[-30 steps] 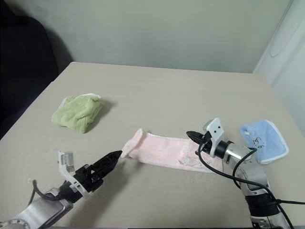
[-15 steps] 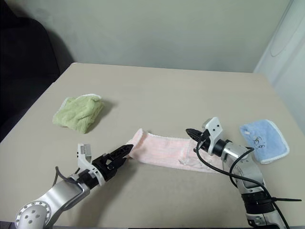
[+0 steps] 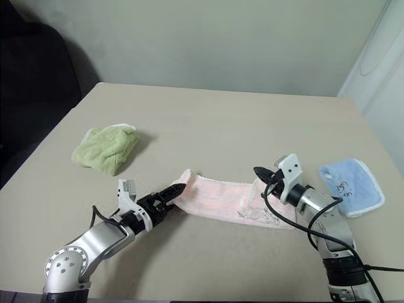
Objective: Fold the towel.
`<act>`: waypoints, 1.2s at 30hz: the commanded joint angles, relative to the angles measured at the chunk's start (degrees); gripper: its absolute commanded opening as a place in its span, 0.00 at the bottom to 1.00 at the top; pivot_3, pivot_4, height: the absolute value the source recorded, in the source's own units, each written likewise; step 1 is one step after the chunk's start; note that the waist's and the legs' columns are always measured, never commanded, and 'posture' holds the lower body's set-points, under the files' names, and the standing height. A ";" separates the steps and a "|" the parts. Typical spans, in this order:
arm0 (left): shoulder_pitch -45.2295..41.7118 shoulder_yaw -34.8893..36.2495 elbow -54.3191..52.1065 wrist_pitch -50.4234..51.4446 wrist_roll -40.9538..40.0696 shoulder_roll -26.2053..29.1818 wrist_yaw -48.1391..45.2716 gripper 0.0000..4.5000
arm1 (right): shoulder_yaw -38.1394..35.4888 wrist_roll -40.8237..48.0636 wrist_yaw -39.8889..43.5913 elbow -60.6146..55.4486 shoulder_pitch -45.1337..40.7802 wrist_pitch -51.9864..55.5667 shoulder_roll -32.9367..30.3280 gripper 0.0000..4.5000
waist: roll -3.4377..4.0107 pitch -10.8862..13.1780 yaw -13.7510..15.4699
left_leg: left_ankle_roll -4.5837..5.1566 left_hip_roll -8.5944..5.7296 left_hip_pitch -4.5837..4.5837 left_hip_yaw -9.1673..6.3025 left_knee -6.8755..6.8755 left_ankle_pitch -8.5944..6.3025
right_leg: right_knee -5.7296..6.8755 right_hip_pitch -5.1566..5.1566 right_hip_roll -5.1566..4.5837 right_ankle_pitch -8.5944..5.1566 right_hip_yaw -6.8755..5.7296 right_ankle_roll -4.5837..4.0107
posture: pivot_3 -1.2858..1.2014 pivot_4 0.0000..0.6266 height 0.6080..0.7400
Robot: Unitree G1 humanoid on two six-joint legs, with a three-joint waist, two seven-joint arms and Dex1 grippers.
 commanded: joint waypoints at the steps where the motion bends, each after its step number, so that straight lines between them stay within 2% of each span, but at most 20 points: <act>1: -0.54 0.19 -1.10 0.00 0.42 -0.31 -1.06 0.63 | -1.56 0.00 -0.62 -2.52 -0.25 -1.21 -0.27 0.00 | -0.01 0.01 -0.01 | -0.01 0.01 0.00 0.00 0.00 -0.01 | 0.00 0.00 0.01 0.00 0.00 0.00 | 0.52 0.24 1.00; 7: 0.11 1.27 -2.39 -0.33 1.76 0.32 -3.01 0.12 | -1.25 -0.36 -0.88 -1.64 -0.98 -1.61 0.34 0.00 | -0.02 0.02 -0.01 | -0.02 0.03 0.00 -0.03 -0.01 -0.02 | 0.00 -0.01 0.05 0.00 0.00 0.00 | 0.52 0.24 1.00; 9: 0.33 1.75 -2.81 -0.43 2.36 0.59 -4.02 0.00 | -1.21 -0.43 -0.88 -1.31 -1.18 -1.81 0.50 0.00 | -0.02 0.02 -0.02 | -0.02 0.03 0.00 -0.03 -0.01 -0.02 | -0.01 -0.01 0.06 -0.04 0.00 0.05 | 0.52 0.24 1.00; 16: -1.02 1.55 -7.79 0.95 9.20 5.71 -16.20 0.00 | -2.91 0.00 -1.96 -0.70 -1.74 -2.05 0.79 0.00 | -0.07 0.06 -0.05 | -0.05 0.07 -0.04 -0.09 -0.02 -0.05 | -0.02 -0.05 0.10 -0.13 0.01 0.12 | 0.52 0.24 1.00; 20: -3.85 -0.01 -10.19 1.86 13.58 9.67 -25.16 0.00 | -7.88 2.47 -4.52 -1.35 -1.95 -0.50 0.89 0.00 | -0.07 0.07 0.03 | -0.05 0.03 -0.09 -0.19 -0.02 -0.06 | -0.05 -0.06 0.13 -0.11 0.04 -0.21 | 0.52 0.24 1.00; 25: -12.82 -8.02 -7.56 3.69 23.67 11.77 -34.45 0.00 | -15.18 7.11 -7.53 -1.96 -2.66 2.12 0.44 0.00 | -0.07 0.06 0.09 | -0.03 0.00 -0.10 -0.25 -0.01 -0.06 | -0.06 -0.02 0.11 -0.12 0.08 -0.23 | 0.52 0.24 1.00; 29: -24.12 -17.56 -1.93 5.43 33.44 8.91 -39.51 0.00 | -18.40 7.88 -9.84 -2.47 -2.90 3.06 -0.30 0.00 | -0.09 0.07 0.16 | -0.02 0.01 -0.14 -0.27 0.01 -0.06 | -0.06 -0.04 0.08 -0.12 0.07 -0.23 | 0.52 0.24 1.00; 36: -44.20 -29.88 9.34 9.69 44.70 -5.18 -44.97 0.00 | -20.20 7.03 -12.95 -6.25 0.66 3.48 -0.17 0.00 | -0.20 0.11 0.35 | 0.10 -0.05 -0.19 -0.13 0.05 0.00 | -0.10 0.05 -0.13 -0.02 0.01 -0.14 | 0.52 0.24 1.00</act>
